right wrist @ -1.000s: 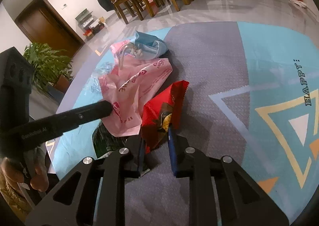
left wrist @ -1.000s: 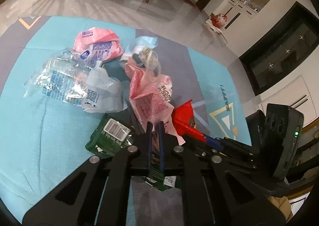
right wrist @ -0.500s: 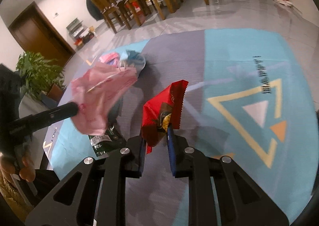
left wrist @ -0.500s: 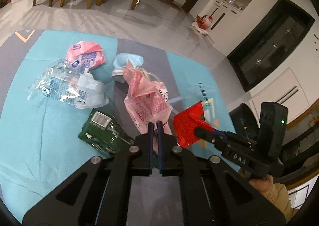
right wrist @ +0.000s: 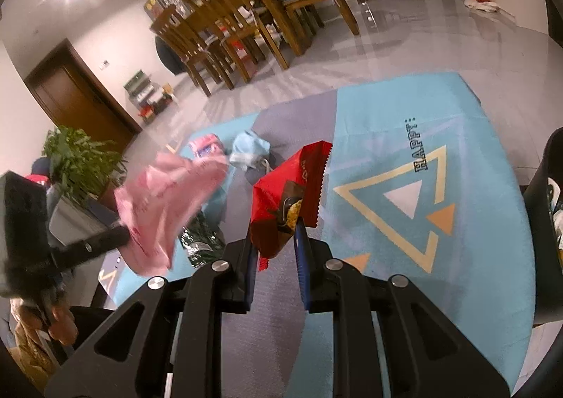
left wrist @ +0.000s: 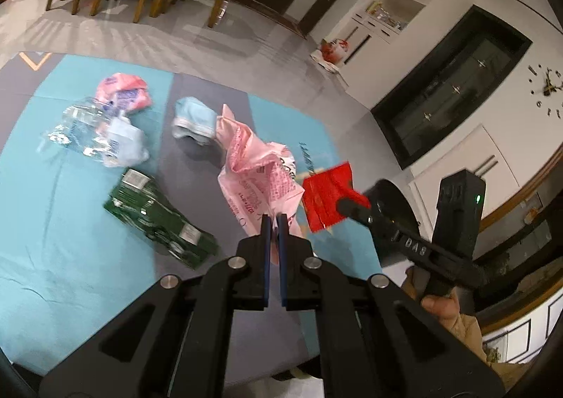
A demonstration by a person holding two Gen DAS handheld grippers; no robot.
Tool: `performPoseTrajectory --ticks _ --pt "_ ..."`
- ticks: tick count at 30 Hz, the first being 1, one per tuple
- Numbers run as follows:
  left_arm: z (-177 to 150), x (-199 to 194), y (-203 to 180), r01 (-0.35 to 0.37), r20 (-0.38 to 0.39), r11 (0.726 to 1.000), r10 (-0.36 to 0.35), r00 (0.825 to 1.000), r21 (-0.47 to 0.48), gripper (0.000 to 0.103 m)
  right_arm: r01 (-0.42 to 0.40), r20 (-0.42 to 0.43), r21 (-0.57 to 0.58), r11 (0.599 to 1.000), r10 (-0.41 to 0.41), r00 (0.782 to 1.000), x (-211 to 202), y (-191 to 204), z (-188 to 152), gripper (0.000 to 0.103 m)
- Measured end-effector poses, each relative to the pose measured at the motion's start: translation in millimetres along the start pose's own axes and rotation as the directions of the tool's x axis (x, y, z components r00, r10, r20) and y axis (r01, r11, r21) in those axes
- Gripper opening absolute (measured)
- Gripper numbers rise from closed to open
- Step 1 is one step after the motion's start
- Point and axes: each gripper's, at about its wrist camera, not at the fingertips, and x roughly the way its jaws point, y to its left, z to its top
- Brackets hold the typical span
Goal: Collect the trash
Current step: 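Carry the pink bag and red wrapper to the bucket and release both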
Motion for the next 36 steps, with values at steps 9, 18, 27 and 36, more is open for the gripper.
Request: performPoseTrajectory --ticks 9,18,27,36 --pt "-2.4 8.8 -37.3 -0.015 -0.013 0.999 0.016 1.000 0.051 0.005 -0.032 0.114 0.031 0.999 0.029 0.993 -40.3 -13.7 4.5 0.021" --pt "4.3 -0.5 -67.8 -0.016 0.035 0.996 0.013 0.999 0.093 0.005 -0.047 0.239 0.096 0.994 0.023 0.971 -81.1 -36.9 8.2 0.021" --pt "11.5 17.4 -107.6 0.040 0.021 0.986 -0.044 0.999 0.162 0.005 0.007 0.329 0.153 0.988 -0.057 0.943 -118.9 -66.8 0.6 0.021" --pt "24.9 73.3 -161.9 0.155 -0.057 0.965 -0.146 0.988 0.214 0.005 0.082 0.411 0.304 0.949 -0.208 0.887 -164.5 -125.5 -12.8 0.021"
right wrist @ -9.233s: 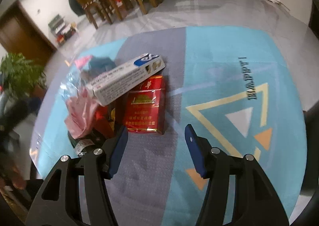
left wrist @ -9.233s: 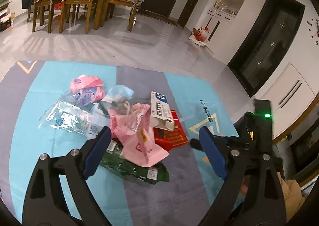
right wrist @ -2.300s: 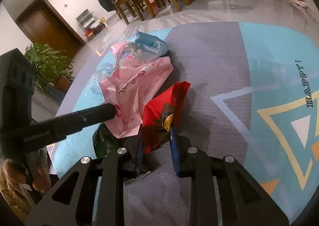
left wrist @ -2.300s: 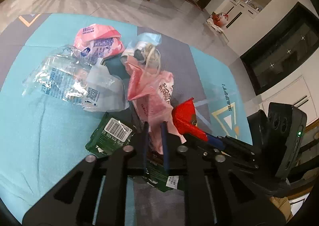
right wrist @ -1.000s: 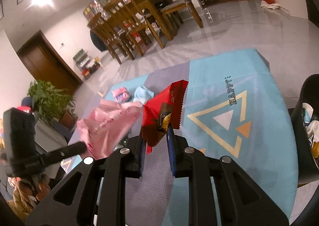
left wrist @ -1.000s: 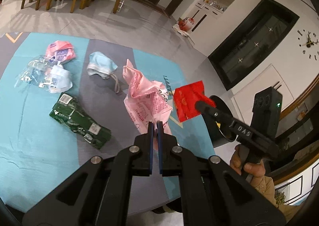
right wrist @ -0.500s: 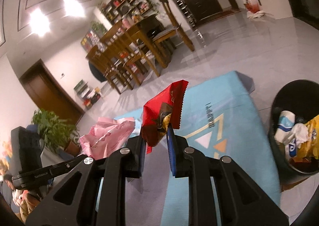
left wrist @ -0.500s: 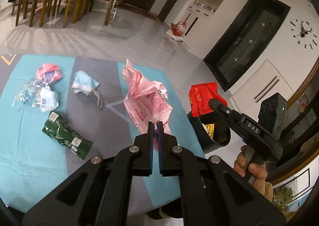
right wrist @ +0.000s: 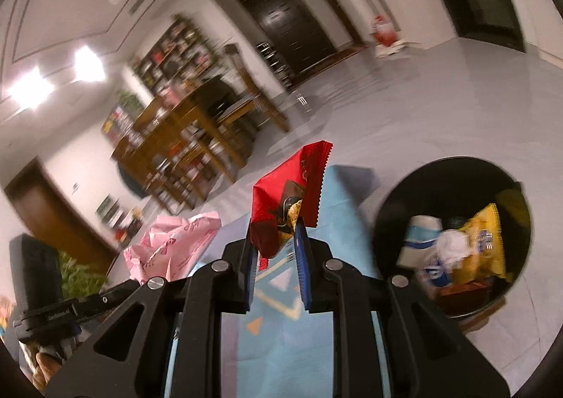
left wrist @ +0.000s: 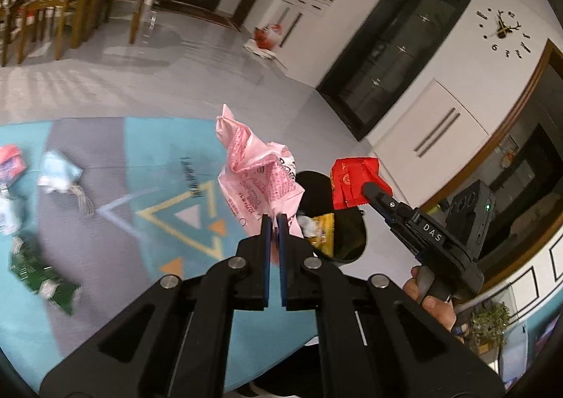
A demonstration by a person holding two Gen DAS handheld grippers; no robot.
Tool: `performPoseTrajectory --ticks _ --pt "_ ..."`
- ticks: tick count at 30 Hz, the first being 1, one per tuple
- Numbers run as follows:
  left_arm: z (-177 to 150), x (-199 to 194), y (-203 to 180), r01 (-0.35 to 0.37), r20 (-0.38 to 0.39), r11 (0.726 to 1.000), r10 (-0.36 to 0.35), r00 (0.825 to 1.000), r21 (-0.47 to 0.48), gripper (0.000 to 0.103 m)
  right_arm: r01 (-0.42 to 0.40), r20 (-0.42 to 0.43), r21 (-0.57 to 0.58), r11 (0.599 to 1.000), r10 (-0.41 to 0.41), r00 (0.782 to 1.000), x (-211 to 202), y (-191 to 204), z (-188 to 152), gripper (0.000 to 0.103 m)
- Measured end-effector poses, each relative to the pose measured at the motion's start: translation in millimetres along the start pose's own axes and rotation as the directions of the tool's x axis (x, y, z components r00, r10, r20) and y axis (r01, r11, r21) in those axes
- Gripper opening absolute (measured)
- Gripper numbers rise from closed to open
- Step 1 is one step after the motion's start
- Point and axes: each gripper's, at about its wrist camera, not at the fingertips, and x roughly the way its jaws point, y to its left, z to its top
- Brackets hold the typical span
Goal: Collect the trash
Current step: 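Carry the pink bag and red wrapper to the bucket and release both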
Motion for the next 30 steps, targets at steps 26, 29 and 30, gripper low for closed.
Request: performPoseTrajectory --ticks 26,29,30 --pt "-3.0 222.1 -94.9 0.065 -0.317 0.987 -0.016 0.948 0.146 0.062 0.274 -0.096 0.352 0.895 -0.257 0.962 13.3 -124.3 25.0 0.056" --pt "-6.1 219.5 -86.7 0.071 -0.312 0.990 -0.029 0.950 0.123 0.077 0.250 -0.091 0.409 0.878 -0.233 0.968 11.2 -129.2 24.6 0.057" --pt "-7.2 217.0 -83.8 0.064 -0.309 0.991 -0.025 0.951 0.119 0.077 0.251 -0.088 0.411 0.876 -0.236 0.968 9.7 -128.7 24.6 0.057"
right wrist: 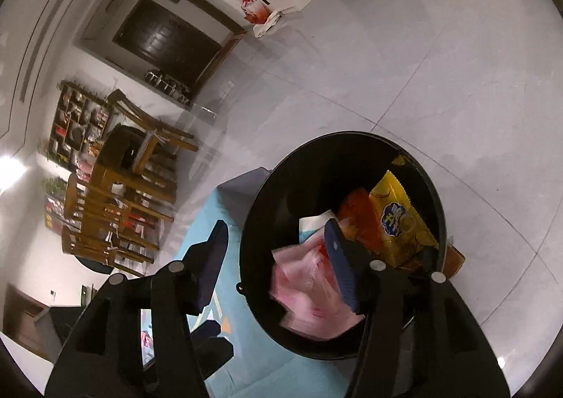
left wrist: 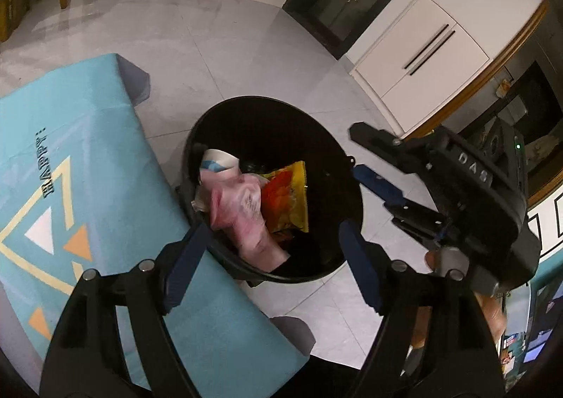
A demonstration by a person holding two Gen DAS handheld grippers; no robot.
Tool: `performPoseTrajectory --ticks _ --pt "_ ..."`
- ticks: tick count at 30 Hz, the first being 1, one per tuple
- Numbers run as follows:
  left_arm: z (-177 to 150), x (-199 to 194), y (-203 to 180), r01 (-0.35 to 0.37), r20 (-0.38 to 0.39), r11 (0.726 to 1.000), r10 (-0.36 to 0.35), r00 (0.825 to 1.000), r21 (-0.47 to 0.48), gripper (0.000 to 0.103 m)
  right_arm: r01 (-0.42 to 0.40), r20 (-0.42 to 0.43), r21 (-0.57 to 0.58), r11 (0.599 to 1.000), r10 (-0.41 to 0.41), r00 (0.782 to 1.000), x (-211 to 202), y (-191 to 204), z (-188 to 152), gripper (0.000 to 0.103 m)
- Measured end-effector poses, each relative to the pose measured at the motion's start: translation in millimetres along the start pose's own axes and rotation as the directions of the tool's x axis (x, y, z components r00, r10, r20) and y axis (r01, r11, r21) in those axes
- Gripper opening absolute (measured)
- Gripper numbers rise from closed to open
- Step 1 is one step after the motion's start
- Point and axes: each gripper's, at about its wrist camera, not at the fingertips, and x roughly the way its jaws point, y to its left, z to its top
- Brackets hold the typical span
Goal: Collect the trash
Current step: 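Carry the pink bag and red wrapper to the bucket and release both, then return both tools to the mat and grasp the clear bag and green snack bag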
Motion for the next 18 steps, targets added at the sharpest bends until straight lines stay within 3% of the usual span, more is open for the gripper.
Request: performPoseTrajectory --ticks 5,7,14,18 --pt "-6.3 -22.9 16.4 0.023 0.044 0.998 -0.021 0.999 -0.051 0.079 -0.020 -0.015 0.001 1.000 0.020 1.000 -1.1 6.5 -3.7 0.058" --pt "-13.6 -36.3 22.8 0.017 0.071 0.998 -0.013 0.997 -0.063 0.085 -0.031 -0.028 -0.008 0.999 0.031 0.999 0.5 12.3 -6.4 0.059" --pt "-58.6 -89.8 51.2 -0.105 0.124 0.994 0.108 0.986 -0.028 0.092 -0.104 -0.121 -0.045 0.994 0.098 0.988 7.3 32.9 -24.1 0.066" --pt "-98.9 -137.0 94.5 -0.212 0.142 0.976 0.218 0.966 -0.057 0.093 -0.155 -0.204 -0.070 0.985 0.138 0.969 18.7 57.0 -43.2 0.069"
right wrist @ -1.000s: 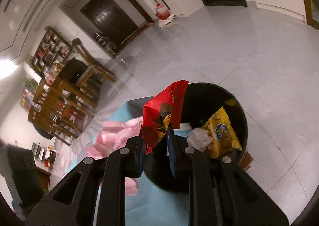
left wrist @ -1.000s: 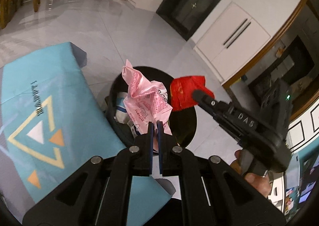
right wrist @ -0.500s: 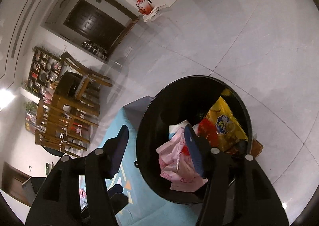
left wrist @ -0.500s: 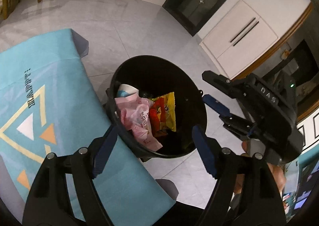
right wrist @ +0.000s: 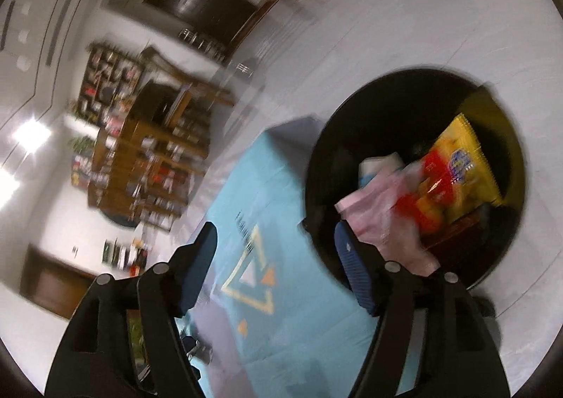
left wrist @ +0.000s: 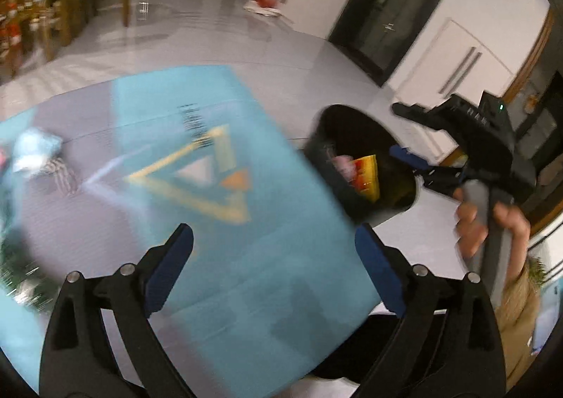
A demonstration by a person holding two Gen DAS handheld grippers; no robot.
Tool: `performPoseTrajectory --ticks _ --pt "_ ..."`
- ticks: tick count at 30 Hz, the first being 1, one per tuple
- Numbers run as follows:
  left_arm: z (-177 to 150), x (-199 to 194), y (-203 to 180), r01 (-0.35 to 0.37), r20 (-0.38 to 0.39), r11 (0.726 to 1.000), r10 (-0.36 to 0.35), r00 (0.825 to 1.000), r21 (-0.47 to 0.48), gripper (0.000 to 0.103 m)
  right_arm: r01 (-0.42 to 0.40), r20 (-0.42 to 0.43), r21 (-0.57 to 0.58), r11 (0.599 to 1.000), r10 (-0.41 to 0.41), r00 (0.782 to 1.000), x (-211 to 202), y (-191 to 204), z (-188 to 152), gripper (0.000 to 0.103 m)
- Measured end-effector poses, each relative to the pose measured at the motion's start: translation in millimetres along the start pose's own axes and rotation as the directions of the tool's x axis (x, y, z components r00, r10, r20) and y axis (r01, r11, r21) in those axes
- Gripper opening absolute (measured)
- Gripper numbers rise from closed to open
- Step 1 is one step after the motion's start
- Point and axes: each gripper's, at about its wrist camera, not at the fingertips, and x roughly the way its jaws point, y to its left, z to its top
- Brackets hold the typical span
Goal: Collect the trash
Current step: 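Return both tools to the mat and grasp the clear bag and green snack bag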
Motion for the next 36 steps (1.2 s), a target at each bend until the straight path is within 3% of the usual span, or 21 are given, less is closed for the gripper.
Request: performPoseTrajectory --ticks 3,7,10,12,14,19,21,23,28,33,35,36 --pt "-20.9 -31.5 44.1 -0.095 0.011 0.994 0.096 0.995 -0.050 0.095 -0.011 -0.076 -0.089 0.996 0.004 0.997 21.2 29.1 -17.3 0.069" --pt "-43.6 -69.4 114.4 -0.204 0.007 0.961 0.209 0.978 -0.187 0.098 -0.052 -0.166 -0.226 0.973 0.014 0.986 49.1 72.5 -44.0 0.069" --pt "-57.7 -85.1 167.5 -0.246 -0.030 0.901 0.252 0.967 -0.357 0.099 -0.124 -0.268 -0.274 0.954 0.048 0.962 76.9 101.7 -73.9 0.070" --pt "-64.3 -94.4 196.7 -0.210 -0.030 0.855 0.222 0.975 -0.474 0.099 -0.159 -0.343 -0.309 0.937 0.046 0.938 95.8 119.0 -97.0 0.070" --pt "-67.4 -104.2 216.7 -0.199 -0.021 0.827 0.222 0.975 -0.526 0.099 -0.188 -0.400 -0.395 0.899 0.016 0.916 112.7 142.4 -124.4 0.070" --pt "-53.6 -121.4 243.5 -0.268 -0.002 0.817 0.311 0.951 -0.511 0.099 -0.263 -0.455 -0.576 0.774 -0.036 0.889 136.2 184.7 -177.9 0.070" --pt "-44.1 -124.9 252.3 -0.308 0.009 0.809 0.361 0.933 -0.501 0.099 -0.289 -0.477 -0.602 0.745 -0.045 0.878 147.1 196.3 -195.1 0.070" --pt "-31.6 -127.7 266.5 -0.311 0.024 0.805 0.373 0.927 -0.505 0.099 -0.301 -0.488 -0.628 0.718 -0.062 0.871 154.6 200.7 -208.3 0.070" --pt "-17.2 -126.8 289.5 -0.290 0.037 0.813 0.356 0.934 -0.504 0.099 -0.309 -0.471 -0.726 0.615 -0.116 0.875 168.6 222.7 -235.9 0.069" --pt "-2.4 -125.9 289.1 -0.397 0.064 0.825 0.458 0.887 -0.403 0.099 -0.340 -0.462 -0.789 0.511 -0.128 0.878 181.2 250.4 -258.4 0.069" --pt "1.1 -121.0 294.3 -0.416 0.055 0.816 0.475 0.878 -0.402 0.099 -0.360 -0.471 -0.799 0.483 -0.129 0.873 186.2 256.9 -268.8 0.069" --pt "1.0 -120.5 296.8 -0.410 0.044 0.811 0.468 0.882 -0.418 0.099 -0.357 -0.468 -0.805 0.474 -0.137 0.873 189.4 258.4 -274.6 0.069"
